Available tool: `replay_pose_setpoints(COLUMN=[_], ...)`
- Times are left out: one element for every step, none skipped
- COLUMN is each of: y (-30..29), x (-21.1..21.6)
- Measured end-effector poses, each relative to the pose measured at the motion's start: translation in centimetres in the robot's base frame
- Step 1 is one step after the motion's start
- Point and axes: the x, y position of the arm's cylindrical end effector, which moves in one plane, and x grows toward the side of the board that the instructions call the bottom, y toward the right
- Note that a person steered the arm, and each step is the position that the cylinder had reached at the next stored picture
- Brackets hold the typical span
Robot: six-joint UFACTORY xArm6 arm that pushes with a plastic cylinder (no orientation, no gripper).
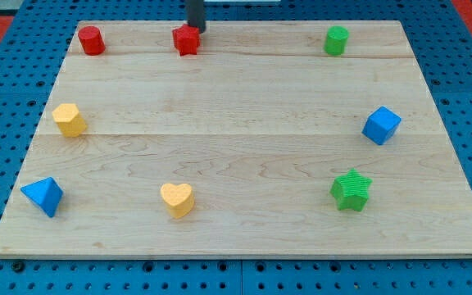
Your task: Place the red star at the center
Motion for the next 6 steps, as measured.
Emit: replay_pose_setpoints(y=[-0.5,1.0,1.1,-1.7,-8.2,-2.9], x=[5.9,11.3,6.5,4.5,6.5,10.7])
